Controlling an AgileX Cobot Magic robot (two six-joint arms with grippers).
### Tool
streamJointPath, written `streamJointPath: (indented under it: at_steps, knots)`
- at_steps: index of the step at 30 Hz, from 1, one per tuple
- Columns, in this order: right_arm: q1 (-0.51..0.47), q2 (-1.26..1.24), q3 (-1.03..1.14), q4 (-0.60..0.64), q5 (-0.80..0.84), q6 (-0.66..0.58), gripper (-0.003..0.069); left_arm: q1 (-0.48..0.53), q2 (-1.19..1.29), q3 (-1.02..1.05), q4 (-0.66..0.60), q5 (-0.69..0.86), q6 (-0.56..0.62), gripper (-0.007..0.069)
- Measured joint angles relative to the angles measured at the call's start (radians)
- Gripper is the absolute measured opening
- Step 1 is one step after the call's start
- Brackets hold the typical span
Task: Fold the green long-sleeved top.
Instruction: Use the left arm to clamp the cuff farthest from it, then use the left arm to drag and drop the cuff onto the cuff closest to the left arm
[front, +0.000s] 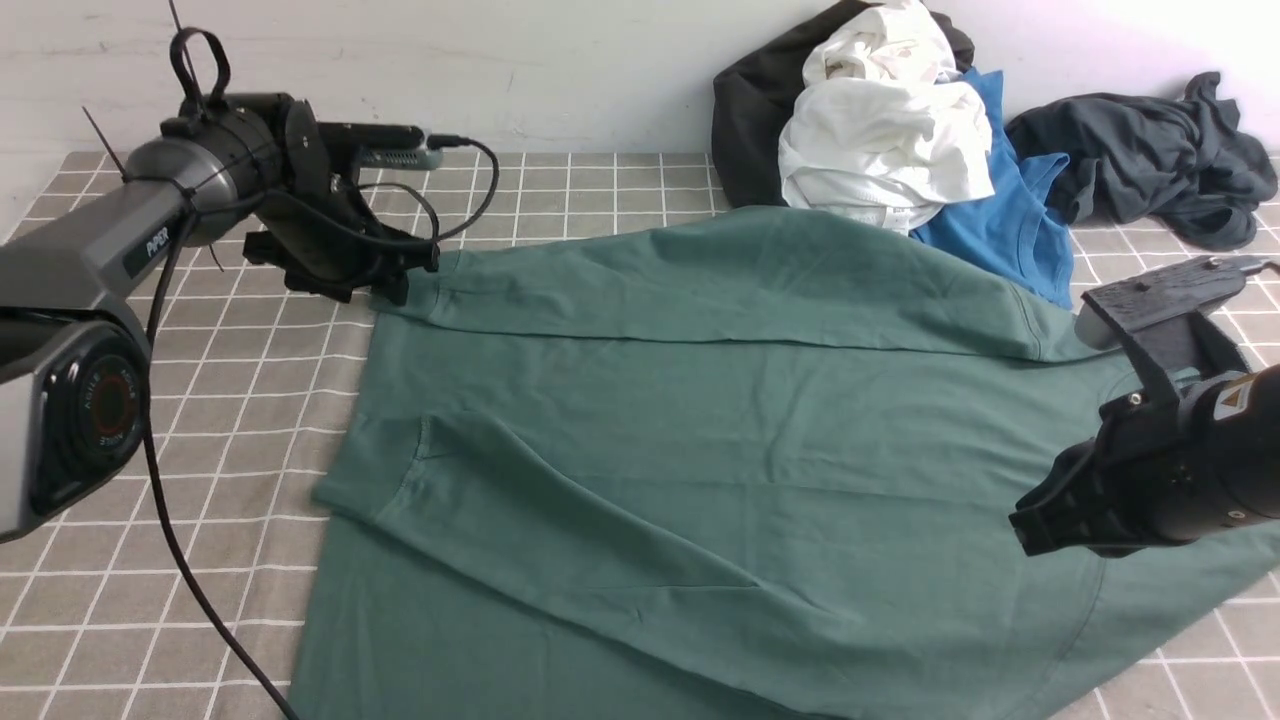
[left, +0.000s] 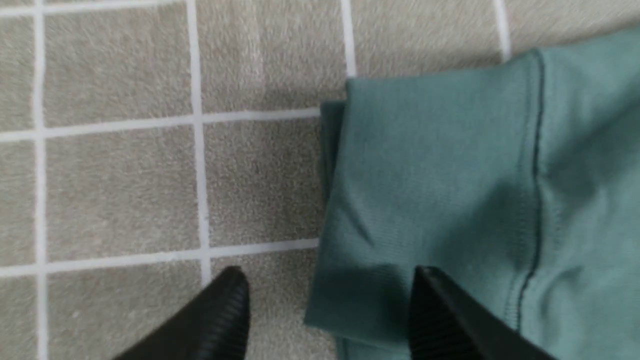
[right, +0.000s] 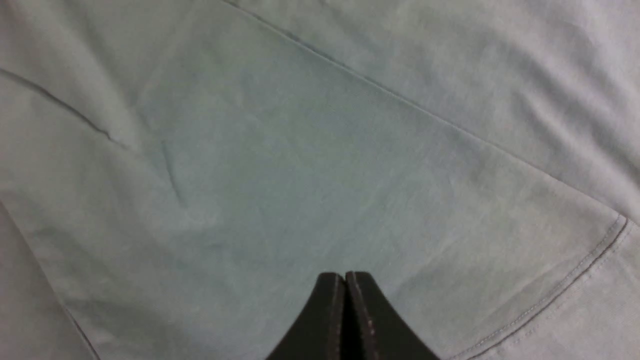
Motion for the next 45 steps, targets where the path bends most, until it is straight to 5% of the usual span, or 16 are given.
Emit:
streamJointPath:
  at_steps: [6,8,12,23,35,45]
  knots:
    - [0.0,0.0,0.0,0.0,0.0,-0.002,-0.0014,-0.002,0.001,-0.001,-0.006,-0.013,0.088,0.0261]
    - [0.0,0.0,0.0,0.0,0.0,-0.005,-0.0014,-0.003,-0.002,-0.001,-0.006,-0.013,0.118,0.0075]
    - [0.0,0.0,0.0,0.0,-0.001,-0.005,-0.0014,-0.003,-0.012,-0.001,-0.005,0.001,0.123,0.0004]
    - [0.0,0.0,0.0,0.0,0.0,-0.009,-0.0014,-0.004,-0.206,0.011,-0.079,0.411,0.112,-0.0005]
    - [0.0,0.001,0.0,0.006,0.02,-0.012,-0.0014,-0.074,-0.503,0.498,-0.01,0.43,0.106,-0.0005]
    - [0.0,0.001,0.0,0.037,0.022,-0.016,-0.0014,-0.108,-0.596,0.661,0.008,0.433,0.106,0.0043]
